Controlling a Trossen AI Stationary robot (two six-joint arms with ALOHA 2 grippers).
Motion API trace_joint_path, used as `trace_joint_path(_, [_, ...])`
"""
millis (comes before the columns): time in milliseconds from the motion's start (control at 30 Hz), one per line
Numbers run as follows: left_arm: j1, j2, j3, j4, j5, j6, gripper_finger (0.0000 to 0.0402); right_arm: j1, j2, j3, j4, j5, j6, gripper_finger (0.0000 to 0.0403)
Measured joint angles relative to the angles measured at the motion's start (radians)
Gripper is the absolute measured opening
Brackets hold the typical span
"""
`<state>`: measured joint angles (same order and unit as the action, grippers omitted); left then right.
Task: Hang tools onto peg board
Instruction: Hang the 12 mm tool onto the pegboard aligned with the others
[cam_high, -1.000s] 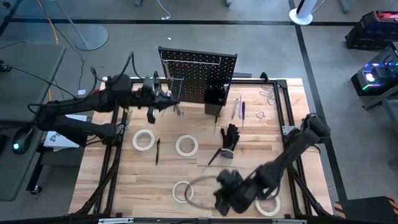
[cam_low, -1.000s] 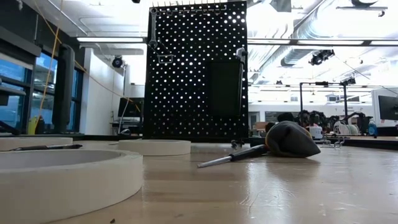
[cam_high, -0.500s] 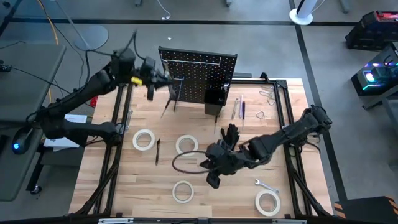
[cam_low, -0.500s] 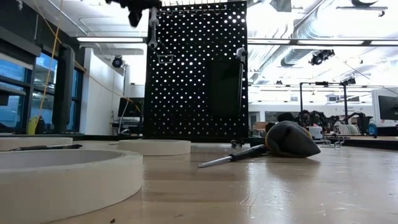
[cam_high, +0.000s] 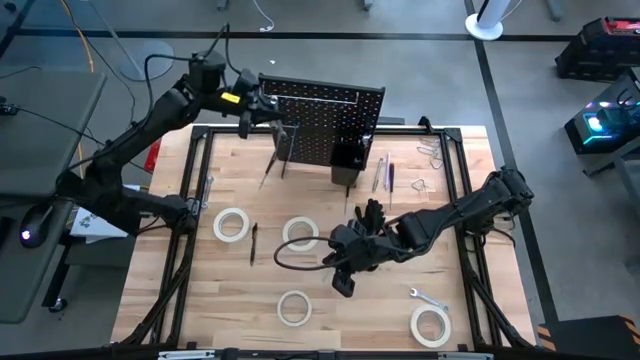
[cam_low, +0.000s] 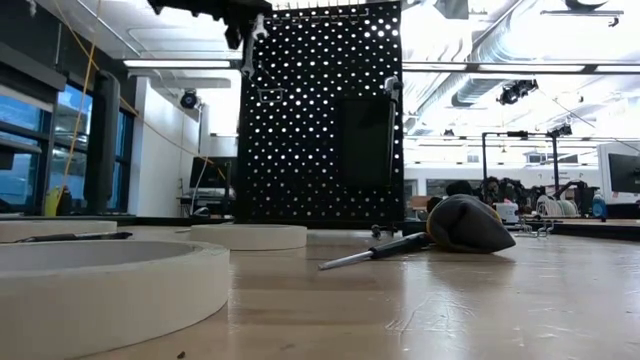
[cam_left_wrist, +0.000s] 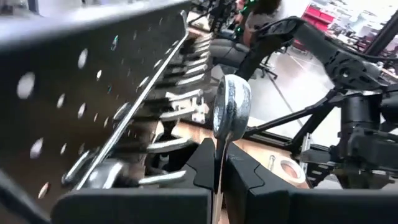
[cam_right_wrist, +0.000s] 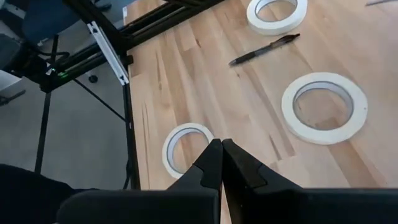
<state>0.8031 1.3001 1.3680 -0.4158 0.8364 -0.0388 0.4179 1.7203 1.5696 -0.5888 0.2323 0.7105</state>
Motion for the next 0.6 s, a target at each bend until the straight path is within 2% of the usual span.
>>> trace_joint_path(300, [0.032, 0.01, 0.007, -0.108, -0.003, 0.044, 0.0001, 0.0, 0.0, 0.0, -0.006, 0.002, 0.025, 0.0])
trace_joint_path(600, [0.055, 0.025, 0.007, -0.097, -0.011, -0.001, 0.0001, 0.0, 0.0, 0.0, -0.006, 0.002, 0.032, 0.0])
